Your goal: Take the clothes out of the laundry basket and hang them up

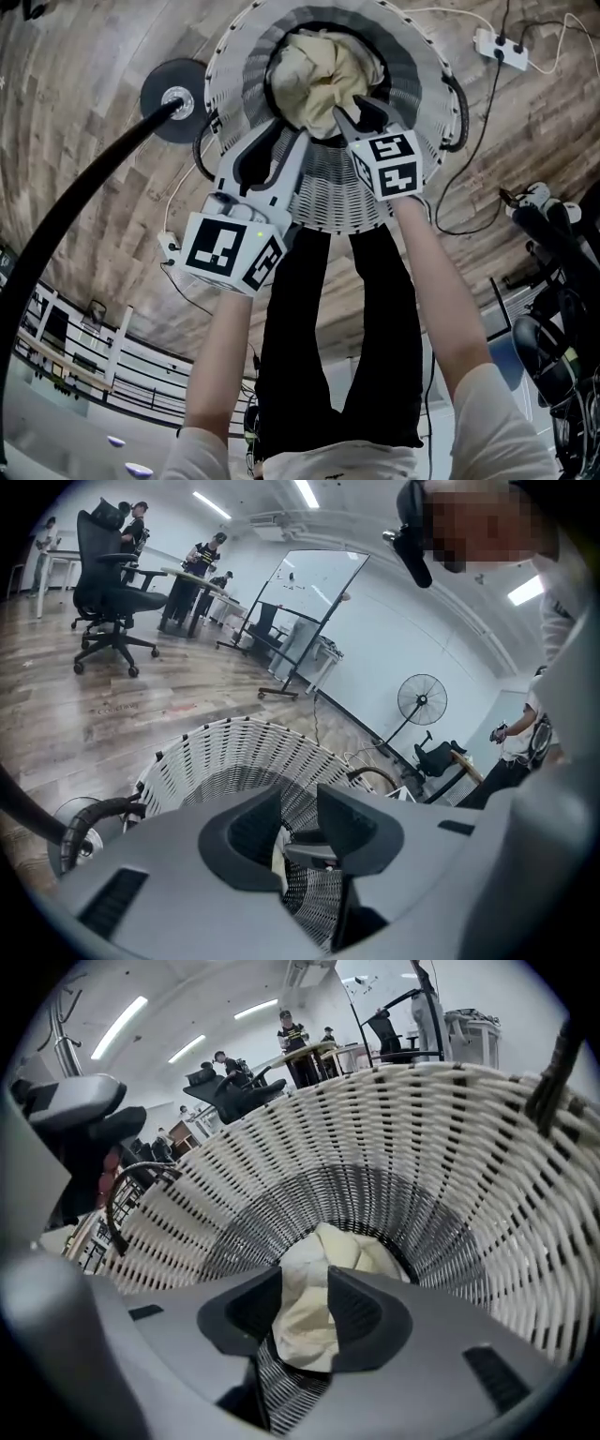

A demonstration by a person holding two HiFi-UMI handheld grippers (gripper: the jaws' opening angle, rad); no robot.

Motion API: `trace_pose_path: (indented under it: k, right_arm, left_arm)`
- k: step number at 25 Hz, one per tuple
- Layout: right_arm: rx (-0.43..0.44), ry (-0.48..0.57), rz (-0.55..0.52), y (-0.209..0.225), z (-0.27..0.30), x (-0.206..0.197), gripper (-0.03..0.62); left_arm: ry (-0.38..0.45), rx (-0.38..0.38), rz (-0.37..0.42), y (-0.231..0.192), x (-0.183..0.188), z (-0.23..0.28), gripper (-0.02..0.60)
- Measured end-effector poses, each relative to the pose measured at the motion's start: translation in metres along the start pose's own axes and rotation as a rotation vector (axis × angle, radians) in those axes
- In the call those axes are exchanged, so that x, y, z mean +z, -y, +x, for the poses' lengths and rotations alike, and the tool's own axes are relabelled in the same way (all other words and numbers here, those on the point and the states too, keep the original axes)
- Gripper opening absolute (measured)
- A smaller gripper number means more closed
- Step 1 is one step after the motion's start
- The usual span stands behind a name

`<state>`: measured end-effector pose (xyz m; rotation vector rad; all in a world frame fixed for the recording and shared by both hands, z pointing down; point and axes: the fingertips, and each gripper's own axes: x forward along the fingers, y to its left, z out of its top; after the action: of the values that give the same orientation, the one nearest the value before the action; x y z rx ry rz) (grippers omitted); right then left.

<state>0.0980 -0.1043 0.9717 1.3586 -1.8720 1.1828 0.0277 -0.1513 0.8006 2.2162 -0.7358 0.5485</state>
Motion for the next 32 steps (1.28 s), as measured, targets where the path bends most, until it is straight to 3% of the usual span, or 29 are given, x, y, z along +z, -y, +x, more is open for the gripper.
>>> trace_pose_path:
  k: [32]
  right_arm:
    - [-0.091, -0.132, 0.114, 0.040, 0.124, -0.073, 0.282]
  left_arm:
    - [-0.064, -0.076, 0.036, -0.020, -0.022, 0.021, 0.127]
